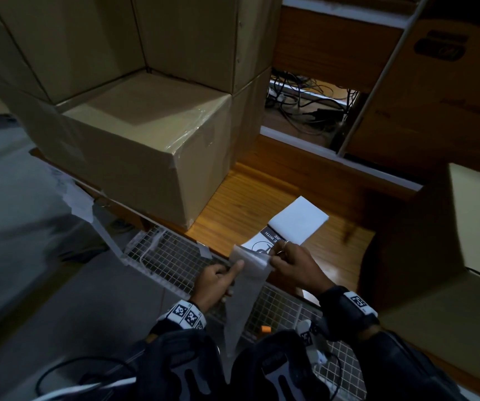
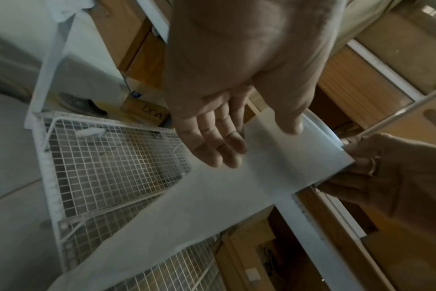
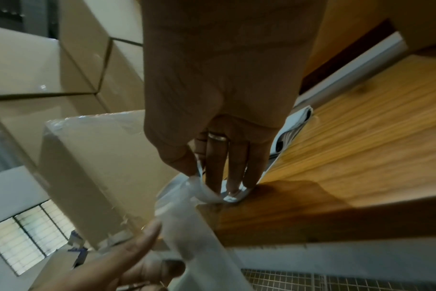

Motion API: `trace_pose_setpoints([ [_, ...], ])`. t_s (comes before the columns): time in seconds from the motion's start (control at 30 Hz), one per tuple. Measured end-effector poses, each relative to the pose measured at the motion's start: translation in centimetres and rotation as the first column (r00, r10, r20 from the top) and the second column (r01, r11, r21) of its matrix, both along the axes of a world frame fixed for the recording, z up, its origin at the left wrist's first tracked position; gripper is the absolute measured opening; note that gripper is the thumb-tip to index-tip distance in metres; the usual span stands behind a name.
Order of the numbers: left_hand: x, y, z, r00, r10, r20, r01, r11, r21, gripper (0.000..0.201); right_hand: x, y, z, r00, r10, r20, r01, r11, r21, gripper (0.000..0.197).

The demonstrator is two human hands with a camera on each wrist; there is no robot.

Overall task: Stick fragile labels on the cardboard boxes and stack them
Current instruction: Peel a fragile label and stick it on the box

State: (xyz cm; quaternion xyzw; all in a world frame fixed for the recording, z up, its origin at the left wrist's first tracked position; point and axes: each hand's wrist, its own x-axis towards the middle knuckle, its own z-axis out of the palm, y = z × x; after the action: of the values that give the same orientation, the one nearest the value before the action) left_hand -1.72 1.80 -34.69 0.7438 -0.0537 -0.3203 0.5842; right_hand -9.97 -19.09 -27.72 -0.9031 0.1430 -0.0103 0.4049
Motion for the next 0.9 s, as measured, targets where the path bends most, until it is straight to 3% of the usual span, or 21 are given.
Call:
trace_pose_setpoints([
  [0.13, -0.2, -0.1, 0.1, 0.993, -0.022, -0.12, 0.018, 0.999, -0.031, 0.063, -0.5, 0.2, -0.2, 0.995, 0.1, -0.025, -0.102, 0.99, -0.097, 0.013],
  [0.27, -0.4, -0.3, 0.0, 0.992, -0.029, -0.124, 0.018, 0.996, -0.085, 0.045, -0.7, 0.6, -0.2, 0.99, 0.137, -0.013, -0.138, 0.982, -0.13, 0.02],
  [0.47, -0.3, -0.5, -0.2, 0.986, 0.139, 0.096, -0.131, 0.988, -0.085, 0.036, -0.9, 0.2, -0.3, 0.991, 0.136, 0.003, -0.135, 0.986, -0.093, 0.012],
  [0.63, -0.1, -0.3, -0.2, 0.989, 0.093, 0.119, -0.068, 0.979, -0.194, 0.025, -1.3, -0.2, -0.1, 0.989, 0.145, 0.018, -0.143, 0.987, -0.072, 0.012],
  [0.9, 1.4, 0.3, 0.3, 0.994, -0.058, 0.094, 0.07, 0.988, -0.138, 0.019, -0.9, -1.1, -0.7, 0.997, 0.047, 0.055, -0.046, 0.999, -0.025, 0.012],
])
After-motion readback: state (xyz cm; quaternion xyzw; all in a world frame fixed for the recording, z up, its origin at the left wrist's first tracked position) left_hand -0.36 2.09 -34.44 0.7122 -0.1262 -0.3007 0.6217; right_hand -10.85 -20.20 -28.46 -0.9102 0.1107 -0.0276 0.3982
